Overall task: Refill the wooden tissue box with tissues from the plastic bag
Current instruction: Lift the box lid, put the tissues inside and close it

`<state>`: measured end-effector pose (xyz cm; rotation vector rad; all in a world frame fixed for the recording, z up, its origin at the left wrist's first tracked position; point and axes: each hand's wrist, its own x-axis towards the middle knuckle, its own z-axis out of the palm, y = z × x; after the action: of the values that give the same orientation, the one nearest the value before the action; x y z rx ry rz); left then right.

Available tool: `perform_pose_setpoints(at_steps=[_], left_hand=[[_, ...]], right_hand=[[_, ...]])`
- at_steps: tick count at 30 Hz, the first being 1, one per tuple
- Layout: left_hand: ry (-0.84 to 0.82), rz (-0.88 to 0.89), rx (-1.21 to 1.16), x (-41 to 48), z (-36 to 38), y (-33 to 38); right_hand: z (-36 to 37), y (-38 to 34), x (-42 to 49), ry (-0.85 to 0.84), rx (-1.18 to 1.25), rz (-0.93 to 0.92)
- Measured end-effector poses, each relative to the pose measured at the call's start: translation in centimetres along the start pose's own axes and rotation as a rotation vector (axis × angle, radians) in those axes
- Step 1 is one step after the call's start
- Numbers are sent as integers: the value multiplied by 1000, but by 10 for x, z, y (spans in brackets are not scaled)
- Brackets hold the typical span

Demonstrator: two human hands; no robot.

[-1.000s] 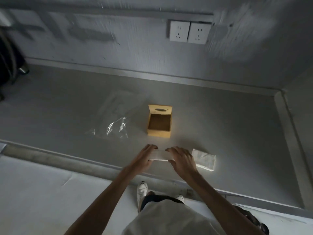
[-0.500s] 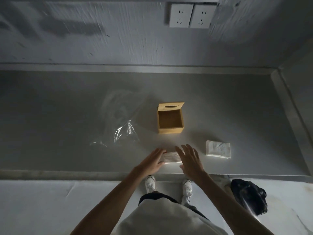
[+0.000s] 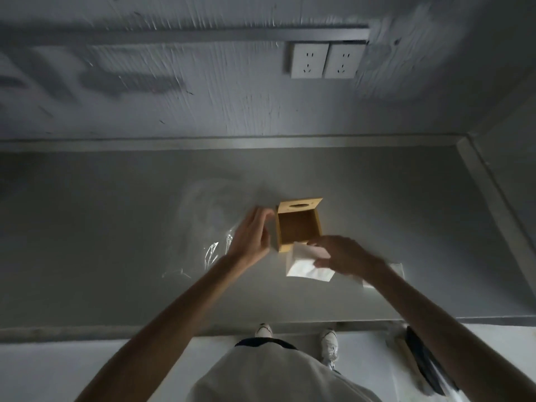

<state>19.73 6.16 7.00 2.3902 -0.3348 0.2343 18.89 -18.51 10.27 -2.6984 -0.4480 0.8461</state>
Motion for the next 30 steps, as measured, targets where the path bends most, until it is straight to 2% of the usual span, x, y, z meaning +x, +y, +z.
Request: perform_pose_setpoints(at_steps=[2,6,8,14,24,30], left_hand=[[-158,-47,0,43,-17,-2],[-668,-90,79,97,-21,2],[-781,-92,75,110,-15,7],[-697,-131,71,131,-7,2],[-737,-161,59,152,-9,-2],[-697,-181,29,146,-6,-7]], right_hand=[[-43,-2,21,-72,42,-10],[-80,-13,70,-129,-19,-24],[-81,-16,87,-148,-75,-29],[-74,-6,109,-149,-103,-76],[-73,-6,145,-360,-175,-146],[-57,-4,155,-380,-236,-92]])
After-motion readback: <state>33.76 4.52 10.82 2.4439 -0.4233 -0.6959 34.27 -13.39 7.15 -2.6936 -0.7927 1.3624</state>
